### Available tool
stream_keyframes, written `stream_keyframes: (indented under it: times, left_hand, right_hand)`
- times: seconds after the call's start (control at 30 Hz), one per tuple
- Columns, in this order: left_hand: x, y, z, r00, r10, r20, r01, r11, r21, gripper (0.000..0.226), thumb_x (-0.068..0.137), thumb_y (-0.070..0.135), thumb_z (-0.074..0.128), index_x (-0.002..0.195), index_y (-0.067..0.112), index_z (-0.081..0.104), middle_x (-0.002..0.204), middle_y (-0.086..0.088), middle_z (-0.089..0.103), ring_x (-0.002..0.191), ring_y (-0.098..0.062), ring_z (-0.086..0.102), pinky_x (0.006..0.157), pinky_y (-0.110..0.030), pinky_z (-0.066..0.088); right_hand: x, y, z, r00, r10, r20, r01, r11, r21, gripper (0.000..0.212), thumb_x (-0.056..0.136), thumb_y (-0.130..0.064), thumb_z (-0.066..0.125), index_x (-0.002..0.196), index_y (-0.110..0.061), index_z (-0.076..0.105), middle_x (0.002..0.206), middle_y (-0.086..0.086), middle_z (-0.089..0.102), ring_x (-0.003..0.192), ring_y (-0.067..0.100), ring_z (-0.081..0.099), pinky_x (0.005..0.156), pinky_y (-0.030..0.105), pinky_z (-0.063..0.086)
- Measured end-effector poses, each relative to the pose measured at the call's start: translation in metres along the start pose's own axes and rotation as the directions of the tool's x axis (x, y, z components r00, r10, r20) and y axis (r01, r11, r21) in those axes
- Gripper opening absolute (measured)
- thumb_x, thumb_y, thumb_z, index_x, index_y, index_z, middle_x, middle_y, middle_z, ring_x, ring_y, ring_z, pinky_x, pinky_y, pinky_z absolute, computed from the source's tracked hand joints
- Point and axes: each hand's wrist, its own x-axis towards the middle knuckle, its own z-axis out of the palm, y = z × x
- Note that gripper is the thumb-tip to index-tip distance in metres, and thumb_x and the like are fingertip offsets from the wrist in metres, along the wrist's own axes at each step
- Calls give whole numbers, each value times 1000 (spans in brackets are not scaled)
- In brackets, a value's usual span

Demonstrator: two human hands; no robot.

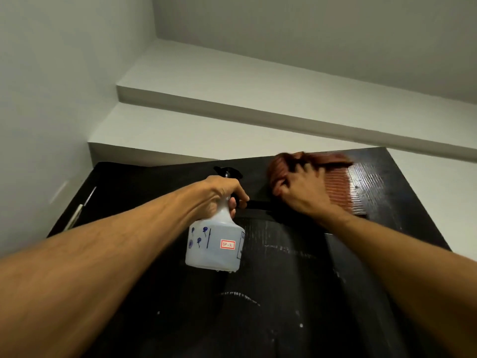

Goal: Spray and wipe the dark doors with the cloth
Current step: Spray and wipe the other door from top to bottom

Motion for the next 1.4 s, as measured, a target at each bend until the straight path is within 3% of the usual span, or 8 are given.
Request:
stream_keyframes:
  times: [0.1,0.3,0.5,0.63,0.83,1.0,1.2,1.4]
  left_hand:
    - [-5,-9,-19,999,13,-32,-12,1000,23,6,85,-6,68,89,-2,66,69,-12,65,38,-8,45,40,-21,44]
    - [-6,-18,-91,995,10,-104,0,996,90,1,89,-2,67,89,-2,67,74,-11,66,36,-5,44,42,-23,45]
    - [1,-46,-155,991,-12,-130,22,997,72,6,89,-4,68,84,-1,65,63,-10,64,33,-6,43,38,-20,43]
    - [7,-54,-190,989,15,-145,-6,998,65,4,89,-3,69,90,-1,66,71,-11,66,33,-5,45,37,-21,44]
    - [14,-69,-239,991,54,-121,-49,998,38,8,89,6,74,95,4,69,77,-10,71,57,-10,53,45,-20,46]
    - [19,-70,-249,997,4,-77,-4,1000,-1,26,95,33,69,96,7,64,86,-12,70,40,-4,46,44,-20,45]
    - [16,-67,-225,999,8,-34,-11,997,-76,33,97,38,59,82,9,61,74,-11,68,34,-6,41,44,-19,40]
    - [12,-51,-164,999,38,-28,-39,997,-62,28,97,36,67,87,10,62,74,-7,64,35,-3,39,44,-20,42]
  right_hand:
    - [1,-45,6,970,-243,24,237,960,152,43,103,-46,39,132,-23,61,142,6,51,126,28,50,104,50,38]
    - [32,-41,1,943,324,-77,-317,944,95,51,94,-46,32,111,-12,67,133,17,55,125,41,45,114,61,24]
    - [40,-162,31,982,-187,7,184,974,135,40,103,-45,40,129,-27,63,145,6,55,140,29,39,121,63,9]
    - [54,-176,29,976,188,-107,-169,972,164,39,102,-42,38,122,-23,66,139,11,56,131,38,45,117,67,16]
    - [52,-308,50,923,-383,34,369,907,205,48,97,-52,42,135,-30,62,144,4,56,133,29,48,105,47,35]
    - [76,-240,40,986,135,-97,-103,955,277,46,99,-42,38,130,-20,63,140,14,55,129,38,47,116,56,27]
    - [47,-273,53,968,-249,-21,249,959,133,38,102,-42,42,130,-26,63,141,6,58,132,29,48,112,51,28]
    - [39,-117,31,973,204,-111,-130,873,470,42,107,-43,32,133,-27,60,140,5,60,132,32,51,115,46,18]
